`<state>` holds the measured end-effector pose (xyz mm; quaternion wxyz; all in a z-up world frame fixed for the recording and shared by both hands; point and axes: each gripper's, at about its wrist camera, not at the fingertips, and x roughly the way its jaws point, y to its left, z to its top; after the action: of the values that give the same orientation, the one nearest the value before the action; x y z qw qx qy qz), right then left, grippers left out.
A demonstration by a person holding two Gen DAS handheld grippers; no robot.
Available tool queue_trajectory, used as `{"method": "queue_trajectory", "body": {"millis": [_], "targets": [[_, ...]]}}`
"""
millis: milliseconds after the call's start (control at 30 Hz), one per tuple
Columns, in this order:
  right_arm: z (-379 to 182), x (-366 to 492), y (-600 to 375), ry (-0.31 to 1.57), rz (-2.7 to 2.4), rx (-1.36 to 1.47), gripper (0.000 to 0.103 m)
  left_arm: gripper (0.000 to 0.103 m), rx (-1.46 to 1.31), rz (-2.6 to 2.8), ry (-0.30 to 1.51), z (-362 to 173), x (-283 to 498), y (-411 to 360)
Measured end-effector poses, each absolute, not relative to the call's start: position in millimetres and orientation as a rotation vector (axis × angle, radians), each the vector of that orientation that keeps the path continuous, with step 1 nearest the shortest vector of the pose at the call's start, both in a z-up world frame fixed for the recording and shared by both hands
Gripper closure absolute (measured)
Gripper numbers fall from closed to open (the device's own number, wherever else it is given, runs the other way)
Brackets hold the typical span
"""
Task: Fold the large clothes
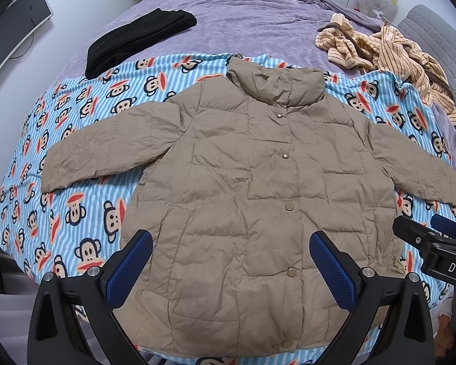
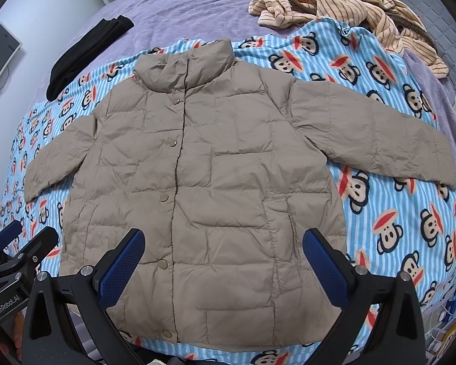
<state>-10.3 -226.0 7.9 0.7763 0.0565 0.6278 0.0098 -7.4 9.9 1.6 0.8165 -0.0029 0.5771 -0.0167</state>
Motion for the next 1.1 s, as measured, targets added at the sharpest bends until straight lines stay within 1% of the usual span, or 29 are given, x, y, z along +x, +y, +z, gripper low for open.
{"method": "queue_trajectory", "body": {"millis": [300,533,867,1100], "targets": [[8,-10,-226,1.362,0.014,0.126,0.000,0.000,0.014,-0.029,1.210,-2,-9,10],[7,-9,-226,1.365,0.016,0.124,0.000,0.000,-0.067,-0.075,1.178,-2,-8,10],[4,-8,-223,1.371,0.017,0.128,0.000,0.000,-0.043,-0.073,1.205,-4,-1,10],[-2,-6,-218,1.407,0.046,0.193,0.000,0.000,-0.063,-0.101,1.213,-10,4,16]]}}
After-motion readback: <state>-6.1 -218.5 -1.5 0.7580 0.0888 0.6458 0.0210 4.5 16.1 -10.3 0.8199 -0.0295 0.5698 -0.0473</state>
